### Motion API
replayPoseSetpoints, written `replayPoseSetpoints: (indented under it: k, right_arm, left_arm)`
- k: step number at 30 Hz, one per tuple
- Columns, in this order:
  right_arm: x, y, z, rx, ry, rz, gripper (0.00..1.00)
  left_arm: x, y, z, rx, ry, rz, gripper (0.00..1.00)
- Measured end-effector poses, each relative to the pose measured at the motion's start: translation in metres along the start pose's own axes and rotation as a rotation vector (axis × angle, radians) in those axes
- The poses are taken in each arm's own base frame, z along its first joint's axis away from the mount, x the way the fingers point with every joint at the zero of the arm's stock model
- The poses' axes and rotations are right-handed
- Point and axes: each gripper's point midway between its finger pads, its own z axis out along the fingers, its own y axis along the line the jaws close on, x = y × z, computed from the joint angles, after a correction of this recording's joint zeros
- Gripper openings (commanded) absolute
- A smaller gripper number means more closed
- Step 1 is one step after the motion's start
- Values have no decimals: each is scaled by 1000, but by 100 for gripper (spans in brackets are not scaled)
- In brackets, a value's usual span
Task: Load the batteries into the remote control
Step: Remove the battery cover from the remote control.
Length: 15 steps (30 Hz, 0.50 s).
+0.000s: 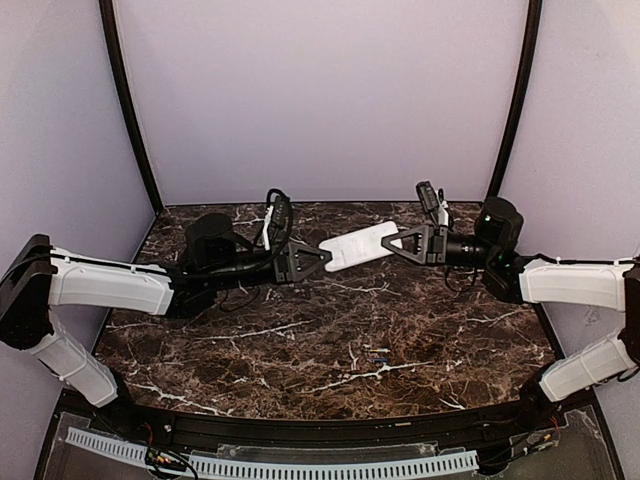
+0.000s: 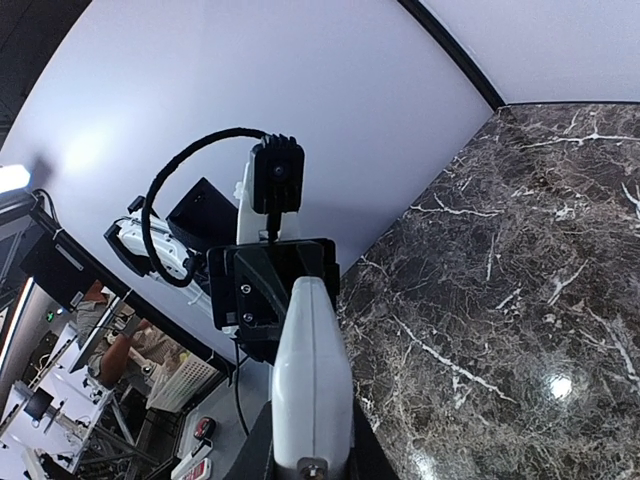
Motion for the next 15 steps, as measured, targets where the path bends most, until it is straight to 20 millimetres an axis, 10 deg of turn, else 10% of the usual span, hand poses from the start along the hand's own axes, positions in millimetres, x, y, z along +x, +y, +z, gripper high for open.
replayPoseSetpoints:
  k: [6, 15]
  right_arm:
    - [0, -3, -1, 8, 2, 11, 0]
    - [0, -9, -1, 35, -3, 36, 0]
  left_arm:
    - [-2, 2, -1, 0, -2, 6, 66]
    - [-5, 18, 3, -65, -9, -10, 72]
